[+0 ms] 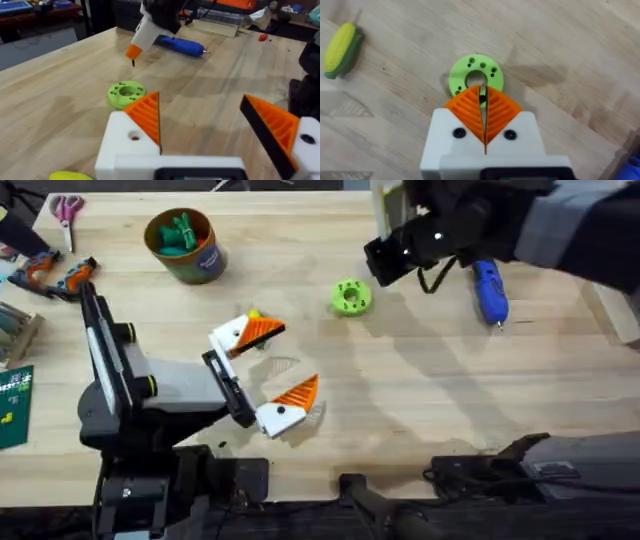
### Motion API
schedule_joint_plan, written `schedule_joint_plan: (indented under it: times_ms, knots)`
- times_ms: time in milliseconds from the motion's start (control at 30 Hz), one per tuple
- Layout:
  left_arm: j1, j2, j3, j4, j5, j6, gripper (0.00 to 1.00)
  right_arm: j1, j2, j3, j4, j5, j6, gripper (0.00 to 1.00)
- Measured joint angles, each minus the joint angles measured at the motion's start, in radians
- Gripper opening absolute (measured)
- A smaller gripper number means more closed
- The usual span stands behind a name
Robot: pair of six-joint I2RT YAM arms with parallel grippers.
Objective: Pick up the gripper from the table and insert it into the empty holder that is missing its gripper. Then pick up a screw, insert it into the mounting hole, and use the screwdriver to tighten it. Finally, clean up the table by picking up the vegetable and placing it into the bucket.
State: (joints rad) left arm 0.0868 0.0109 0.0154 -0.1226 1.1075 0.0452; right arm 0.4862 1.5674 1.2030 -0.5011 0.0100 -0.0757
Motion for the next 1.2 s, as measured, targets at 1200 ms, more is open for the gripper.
schedule_joint_plan:
  times_ms: [1200]
  knots:
    - [0.000, 0.000, 0.000, 0.000, 0.000, 0.000, 0.986, 0.600, 0.146, 0.626, -0.386, -0.152, -0.086, 0.005]
